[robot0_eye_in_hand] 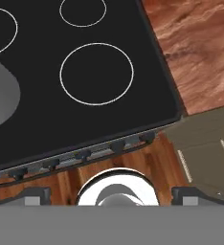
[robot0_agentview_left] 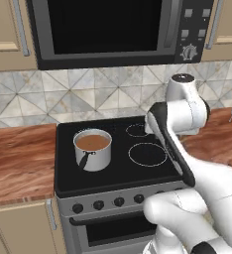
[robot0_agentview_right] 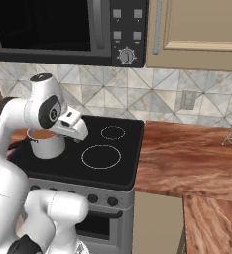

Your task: Pick up the sugar cube(s) and place them in the saucepan with hot chocolate.

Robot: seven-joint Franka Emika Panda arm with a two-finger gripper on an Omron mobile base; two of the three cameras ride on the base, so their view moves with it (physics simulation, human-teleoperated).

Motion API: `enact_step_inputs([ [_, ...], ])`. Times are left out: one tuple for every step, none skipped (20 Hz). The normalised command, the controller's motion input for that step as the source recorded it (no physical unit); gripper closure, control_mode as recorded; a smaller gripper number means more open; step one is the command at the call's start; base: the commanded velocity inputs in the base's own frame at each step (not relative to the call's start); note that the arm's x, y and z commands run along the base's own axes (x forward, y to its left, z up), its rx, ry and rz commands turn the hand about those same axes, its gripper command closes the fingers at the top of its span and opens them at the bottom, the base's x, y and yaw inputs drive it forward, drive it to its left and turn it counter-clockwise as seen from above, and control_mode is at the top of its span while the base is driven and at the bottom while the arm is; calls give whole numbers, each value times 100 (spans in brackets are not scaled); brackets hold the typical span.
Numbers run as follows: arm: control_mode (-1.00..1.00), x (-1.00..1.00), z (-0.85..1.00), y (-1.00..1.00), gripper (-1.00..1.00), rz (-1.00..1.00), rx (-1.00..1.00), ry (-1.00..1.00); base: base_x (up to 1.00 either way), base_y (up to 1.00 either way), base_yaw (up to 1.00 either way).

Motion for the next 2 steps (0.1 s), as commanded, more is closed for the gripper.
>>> enact_step_inputs([
  [-100,-33,38,-100,-100,-3,9,0,0,0,0],
  [-100,-31,28,-100,-100,-3,10,0,0,0,0],
])
